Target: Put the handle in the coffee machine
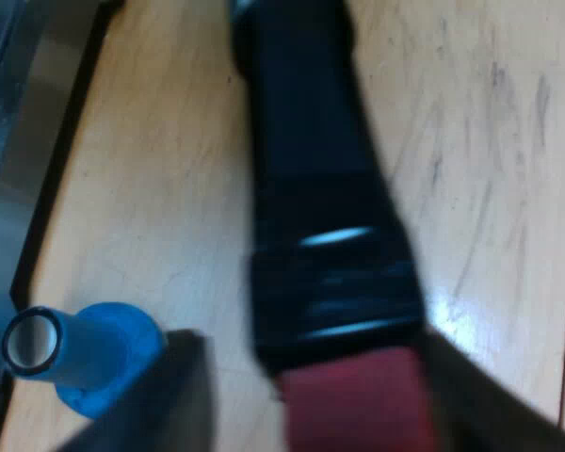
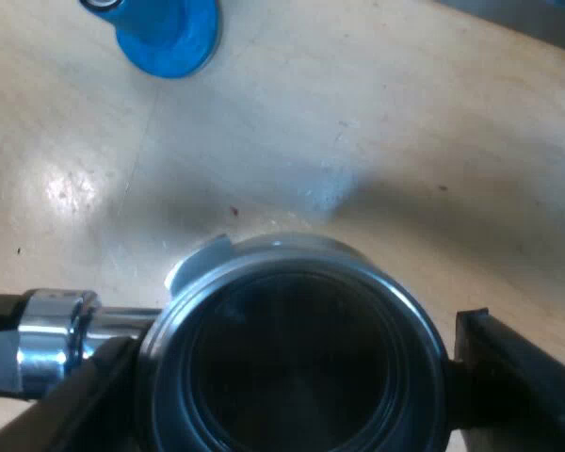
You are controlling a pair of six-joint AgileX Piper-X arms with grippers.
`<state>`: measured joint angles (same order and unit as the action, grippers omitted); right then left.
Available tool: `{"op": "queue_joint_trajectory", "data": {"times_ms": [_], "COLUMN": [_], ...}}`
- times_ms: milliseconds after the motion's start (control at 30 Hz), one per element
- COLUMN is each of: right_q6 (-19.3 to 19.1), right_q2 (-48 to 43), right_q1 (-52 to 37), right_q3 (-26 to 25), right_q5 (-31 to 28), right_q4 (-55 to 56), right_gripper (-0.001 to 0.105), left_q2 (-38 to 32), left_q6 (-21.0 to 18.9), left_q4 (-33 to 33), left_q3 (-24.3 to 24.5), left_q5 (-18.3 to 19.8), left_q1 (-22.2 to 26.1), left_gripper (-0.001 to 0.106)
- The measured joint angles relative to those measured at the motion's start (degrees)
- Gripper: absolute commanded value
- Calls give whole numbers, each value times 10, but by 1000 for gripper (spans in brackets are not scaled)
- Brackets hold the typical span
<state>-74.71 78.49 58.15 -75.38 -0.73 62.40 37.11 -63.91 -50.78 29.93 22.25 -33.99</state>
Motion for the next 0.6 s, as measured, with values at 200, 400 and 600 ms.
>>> {"op": "queue_joint_trajectory", "data": {"times_ms": [200, 400, 600], "right_q6": [17, 26, 29], "right_q2": [0, 0, 0], "right_q1": [0, 0, 0], "right_q3": [-3, -3, -3], "right_q5": [-6, -4, -3], "right_q4": [-1, 1, 2], "right_gripper": [0, 0, 34], "left_q2": [0, 0, 0], "left_q6": [-7, -8, -8], "left_q4": [-1, -1, -1], "left_q3": [0, 0, 0], "left_q5": [-4, -4, -2], "left_q1": [1, 1, 1], "left_gripper": [0, 0, 0]}}
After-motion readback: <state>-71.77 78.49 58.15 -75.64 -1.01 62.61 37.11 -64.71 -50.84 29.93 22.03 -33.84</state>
